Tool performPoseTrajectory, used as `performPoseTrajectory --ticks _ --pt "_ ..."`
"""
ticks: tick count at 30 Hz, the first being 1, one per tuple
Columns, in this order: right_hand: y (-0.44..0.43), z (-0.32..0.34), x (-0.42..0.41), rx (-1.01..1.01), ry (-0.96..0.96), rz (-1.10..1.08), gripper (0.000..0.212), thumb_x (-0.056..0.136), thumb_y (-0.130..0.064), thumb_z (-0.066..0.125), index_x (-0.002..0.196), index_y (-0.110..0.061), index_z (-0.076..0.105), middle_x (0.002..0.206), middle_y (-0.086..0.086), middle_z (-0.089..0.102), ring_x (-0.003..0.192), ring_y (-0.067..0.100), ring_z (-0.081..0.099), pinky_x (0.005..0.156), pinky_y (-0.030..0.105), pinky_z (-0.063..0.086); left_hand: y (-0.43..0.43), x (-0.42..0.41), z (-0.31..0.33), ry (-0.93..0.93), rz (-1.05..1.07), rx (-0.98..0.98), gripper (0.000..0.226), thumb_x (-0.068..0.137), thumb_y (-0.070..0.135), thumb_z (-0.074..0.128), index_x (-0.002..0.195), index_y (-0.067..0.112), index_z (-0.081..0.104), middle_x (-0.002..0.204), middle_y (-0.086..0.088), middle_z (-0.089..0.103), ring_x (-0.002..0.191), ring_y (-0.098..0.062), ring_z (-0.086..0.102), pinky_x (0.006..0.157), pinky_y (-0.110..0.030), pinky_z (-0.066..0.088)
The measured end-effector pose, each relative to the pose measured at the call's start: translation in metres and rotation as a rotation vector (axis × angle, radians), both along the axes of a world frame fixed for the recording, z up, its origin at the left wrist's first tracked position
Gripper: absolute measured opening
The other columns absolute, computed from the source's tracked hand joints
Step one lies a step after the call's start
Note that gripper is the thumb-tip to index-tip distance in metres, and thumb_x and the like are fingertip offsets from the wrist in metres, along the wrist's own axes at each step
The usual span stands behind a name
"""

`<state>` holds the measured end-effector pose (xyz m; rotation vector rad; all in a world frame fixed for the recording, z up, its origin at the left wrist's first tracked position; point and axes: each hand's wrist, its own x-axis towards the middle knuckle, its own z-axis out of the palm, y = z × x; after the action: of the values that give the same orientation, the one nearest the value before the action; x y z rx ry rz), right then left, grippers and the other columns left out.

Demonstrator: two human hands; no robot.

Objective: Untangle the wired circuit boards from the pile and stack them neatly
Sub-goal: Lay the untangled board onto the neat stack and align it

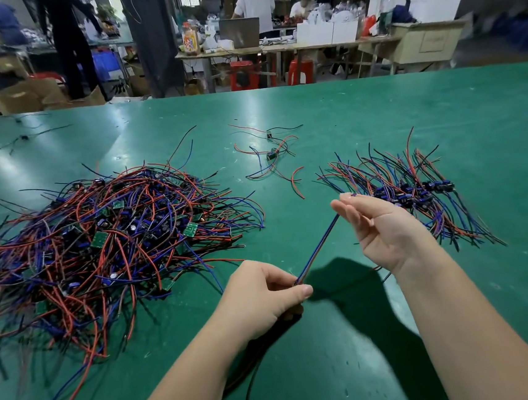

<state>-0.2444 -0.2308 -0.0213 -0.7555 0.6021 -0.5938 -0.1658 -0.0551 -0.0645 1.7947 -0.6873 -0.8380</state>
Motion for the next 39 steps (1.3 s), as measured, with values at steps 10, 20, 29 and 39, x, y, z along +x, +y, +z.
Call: performPoseTrajectory --ticks 10,20,29,39 --pt "-0.001 0.004 -0.004 0.142 0.086 0.0 0.021 0.09 -0.005 0.058 0.07 -0.003 0.053 0.046 0.003 0.059 0.044 0.008 0.064 0.036 0.011 0.045 0.0 -0.003 0.0 0.057 -0.016 -0.034 0.019 0.078 0.016 0.078 0.06 0.02 0.073 0.063 -0.008 0.071 0.051 -0.016 0.063 0.053 -0.021 0.05" --pt "-0.008 -0.003 -0.004 -0.088 0.049 -0.245 0.018 0.101 -0.016 0.044 0.087 -0.009 0.052 0.08 0.012 0.059 0.051 0.017 0.068 0.045 0.019 0.051 0.002 0.001 0.003 0.188 0.059 -0.118 0.012 0.075 0.014 0.079 0.073 0.006 0.071 0.062 -0.011 0.069 0.051 -0.016 0.063 0.049 -0.02 0.05" --pt "0.057 -0.026 0.013 -1.127 0.447 0.317 0.02 0.073 -0.03 0.081 0.087 -0.018 0.076 0.08 -0.004 0.074 0.074 0.013 0.07 0.073 0.029 0.056 -0.007 0.007 0.005 0.386 0.311 -0.367 0.034 0.095 0.029 0.05 0.09 0.002 0.07 0.083 -0.014 0.073 0.068 -0.018 0.071 0.053 -0.025 0.055" --pt "-0.062 0.014 -0.014 -1.222 0.684 -0.429 0.015 0.068 -0.016 0.08 0.074 -0.023 0.068 0.075 -0.003 0.07 0.069 0.011 0.063 0.07 0.024 0.049 -0.002 0.017 0.009 0.126 0.276 -0.272 0.046 0.101 0.04 0.032 0.094 0.02 0.073 0.101 0.011 0.073 0.09 -0.007 0.069 0.067 -0.031 0.057"
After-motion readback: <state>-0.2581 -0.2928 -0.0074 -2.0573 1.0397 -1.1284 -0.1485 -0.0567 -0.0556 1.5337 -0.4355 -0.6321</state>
